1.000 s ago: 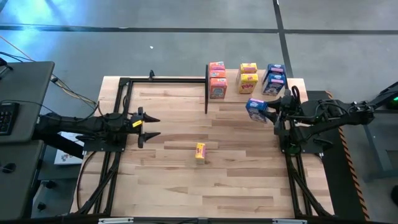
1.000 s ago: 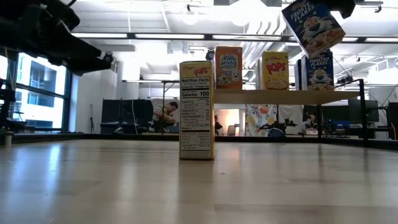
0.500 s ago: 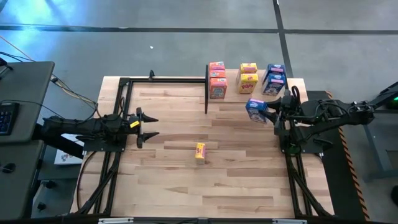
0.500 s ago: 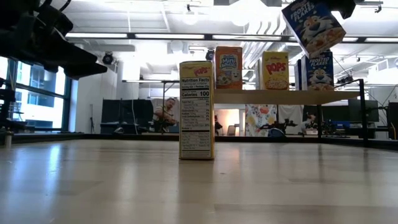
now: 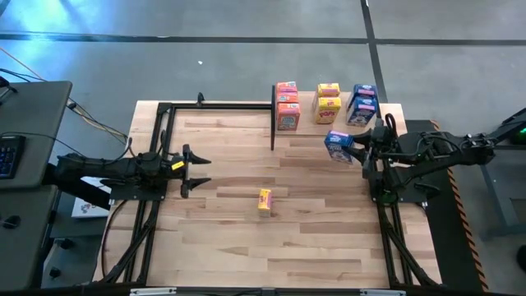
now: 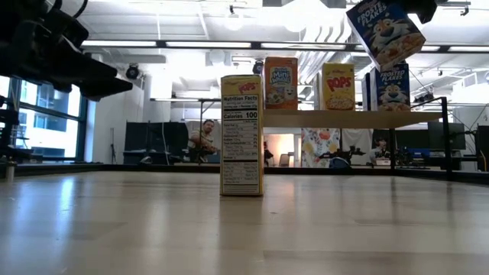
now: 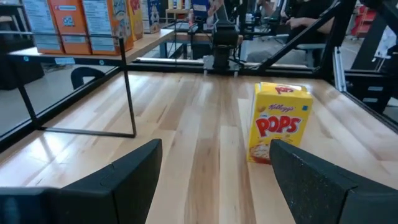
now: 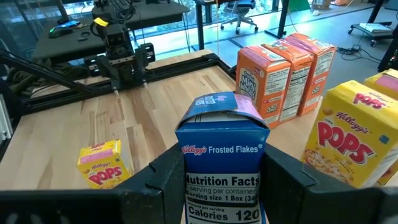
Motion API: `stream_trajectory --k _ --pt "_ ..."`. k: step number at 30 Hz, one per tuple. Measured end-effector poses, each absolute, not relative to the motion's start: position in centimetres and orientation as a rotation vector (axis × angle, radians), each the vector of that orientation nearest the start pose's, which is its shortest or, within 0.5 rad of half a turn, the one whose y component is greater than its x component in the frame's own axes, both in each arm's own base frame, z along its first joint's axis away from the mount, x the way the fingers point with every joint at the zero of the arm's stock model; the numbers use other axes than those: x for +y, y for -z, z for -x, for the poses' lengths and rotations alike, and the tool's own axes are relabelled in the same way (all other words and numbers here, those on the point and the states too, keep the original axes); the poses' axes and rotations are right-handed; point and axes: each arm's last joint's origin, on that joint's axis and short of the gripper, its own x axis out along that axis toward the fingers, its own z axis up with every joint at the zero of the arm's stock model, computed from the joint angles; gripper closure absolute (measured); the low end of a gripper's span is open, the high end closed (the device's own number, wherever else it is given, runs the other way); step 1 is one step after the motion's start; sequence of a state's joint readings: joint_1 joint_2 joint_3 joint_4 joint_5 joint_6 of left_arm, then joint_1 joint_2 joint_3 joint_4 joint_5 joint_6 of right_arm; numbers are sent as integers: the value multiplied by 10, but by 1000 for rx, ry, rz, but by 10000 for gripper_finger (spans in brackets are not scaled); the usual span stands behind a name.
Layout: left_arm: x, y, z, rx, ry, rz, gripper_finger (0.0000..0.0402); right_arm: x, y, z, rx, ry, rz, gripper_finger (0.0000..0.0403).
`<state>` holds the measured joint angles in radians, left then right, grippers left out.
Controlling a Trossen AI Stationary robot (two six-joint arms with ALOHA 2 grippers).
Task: Stack cereal on shelf
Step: Put the blue cereal box on the shelf aligned with the blue cereal boxes
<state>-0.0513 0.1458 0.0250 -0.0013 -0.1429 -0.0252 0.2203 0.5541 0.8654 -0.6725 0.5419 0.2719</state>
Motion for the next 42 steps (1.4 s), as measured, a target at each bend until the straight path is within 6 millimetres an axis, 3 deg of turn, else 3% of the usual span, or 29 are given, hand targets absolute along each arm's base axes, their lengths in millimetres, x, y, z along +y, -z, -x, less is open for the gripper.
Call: stream_trajectory --k 15,32,42 --pt "-1 -159 -105 131 -88 -17 112 6 -342 -94 302 350 -36 246" --pt "-1 -159 -105 130 -88 -16 112 -6 -332 -48 346 388 6 246" --pt "-1 -159 -105 130 -88 -16 112 -11 -324 -41 340 551 -44 246"
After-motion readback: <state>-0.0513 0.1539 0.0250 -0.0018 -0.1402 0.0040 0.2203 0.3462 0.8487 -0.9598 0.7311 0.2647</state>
